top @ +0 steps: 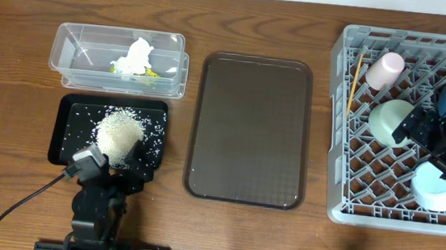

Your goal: Sort waste into correct bins and load items into the dishwasher rack

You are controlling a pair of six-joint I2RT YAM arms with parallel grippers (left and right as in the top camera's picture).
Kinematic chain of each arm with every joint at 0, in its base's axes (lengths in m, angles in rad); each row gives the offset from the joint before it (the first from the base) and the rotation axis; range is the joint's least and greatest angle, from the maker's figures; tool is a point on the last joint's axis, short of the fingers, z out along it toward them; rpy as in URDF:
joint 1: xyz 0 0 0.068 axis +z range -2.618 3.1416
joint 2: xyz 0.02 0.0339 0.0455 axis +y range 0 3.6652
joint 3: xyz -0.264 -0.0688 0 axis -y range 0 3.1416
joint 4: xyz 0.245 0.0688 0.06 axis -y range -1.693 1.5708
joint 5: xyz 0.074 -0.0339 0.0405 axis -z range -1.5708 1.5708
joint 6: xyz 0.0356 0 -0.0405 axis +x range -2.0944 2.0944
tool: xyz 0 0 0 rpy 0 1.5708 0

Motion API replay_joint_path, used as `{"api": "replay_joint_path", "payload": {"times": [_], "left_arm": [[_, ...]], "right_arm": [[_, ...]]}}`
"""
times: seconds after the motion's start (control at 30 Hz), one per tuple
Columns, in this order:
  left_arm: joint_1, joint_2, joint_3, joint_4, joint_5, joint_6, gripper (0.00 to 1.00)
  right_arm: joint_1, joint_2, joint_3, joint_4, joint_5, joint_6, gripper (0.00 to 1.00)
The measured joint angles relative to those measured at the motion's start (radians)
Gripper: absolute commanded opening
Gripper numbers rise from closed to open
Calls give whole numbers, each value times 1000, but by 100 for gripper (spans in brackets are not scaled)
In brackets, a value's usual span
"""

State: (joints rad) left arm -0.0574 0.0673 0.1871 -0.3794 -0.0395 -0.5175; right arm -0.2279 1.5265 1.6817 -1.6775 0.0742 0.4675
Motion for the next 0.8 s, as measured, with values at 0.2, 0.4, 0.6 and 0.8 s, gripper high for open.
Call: {"api": "replay_joint_path", "payload": {"times": [0.2, 0.4, 0.6, 0.8], "left_arm": [[3, -11, -74, 100, 6, 44, 98], [3, -43, -97, 180, 8, 84, 98], [17, -57, -107, 213, 10, 116, 98], [34, -57, -155, 338, 27, 154, 98]], "right_arm": [[0, 0, 0, 0, 0, 0, 99], [0, 0, 0, 0, 0, 0, 99], [0, 0, 0, 0, 0, 0, 99], [0, 0, 0, 0, 0, 0, 99]]}}
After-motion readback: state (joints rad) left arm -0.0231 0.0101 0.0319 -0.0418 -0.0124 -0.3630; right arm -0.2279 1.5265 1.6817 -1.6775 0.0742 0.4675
